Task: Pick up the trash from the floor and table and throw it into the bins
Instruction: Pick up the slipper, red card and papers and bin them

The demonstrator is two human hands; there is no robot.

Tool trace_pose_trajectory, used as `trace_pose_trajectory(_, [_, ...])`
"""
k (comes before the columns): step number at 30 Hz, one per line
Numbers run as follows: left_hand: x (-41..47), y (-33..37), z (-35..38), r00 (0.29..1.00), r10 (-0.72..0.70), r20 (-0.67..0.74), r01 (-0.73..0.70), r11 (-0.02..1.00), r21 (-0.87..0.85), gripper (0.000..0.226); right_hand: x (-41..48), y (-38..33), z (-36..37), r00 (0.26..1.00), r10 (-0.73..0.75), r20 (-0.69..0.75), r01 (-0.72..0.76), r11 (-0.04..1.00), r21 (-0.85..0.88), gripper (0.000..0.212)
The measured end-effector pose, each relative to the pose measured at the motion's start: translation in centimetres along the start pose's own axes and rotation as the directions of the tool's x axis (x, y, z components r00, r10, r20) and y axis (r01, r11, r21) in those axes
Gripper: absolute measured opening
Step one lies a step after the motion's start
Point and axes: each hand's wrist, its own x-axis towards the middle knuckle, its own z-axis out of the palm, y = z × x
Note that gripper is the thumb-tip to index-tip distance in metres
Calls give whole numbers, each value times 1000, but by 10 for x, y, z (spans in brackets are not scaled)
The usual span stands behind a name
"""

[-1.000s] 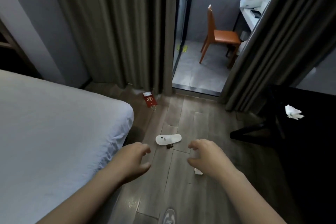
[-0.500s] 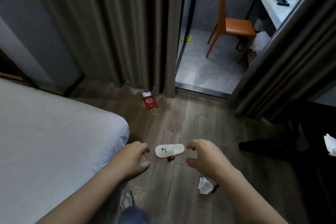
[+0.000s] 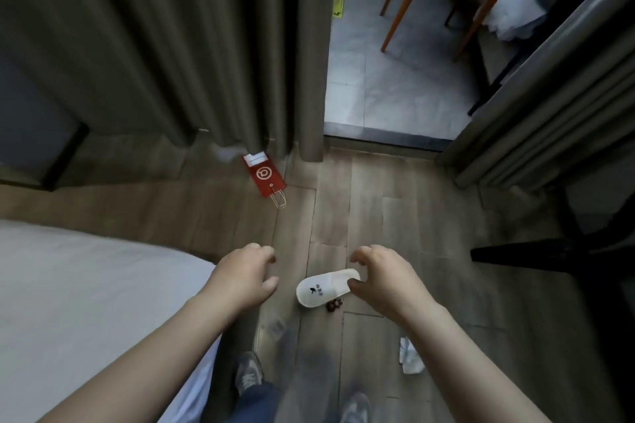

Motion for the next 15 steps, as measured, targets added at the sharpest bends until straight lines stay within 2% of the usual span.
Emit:
trace_pose_trajectory(7, [126, -45, 108, 998, -63, 12, 64, 998, -22, 40, 123, 56, 93, 999, 2, 51, -1, 1000, -15, 40])
trace_pose_trajectory(15, [249, -103, 283, 994, -105, 31, 107, 992, -71, 42, 251, 129, 259, 995, -11, 100, 13, 1000, -17, 41])
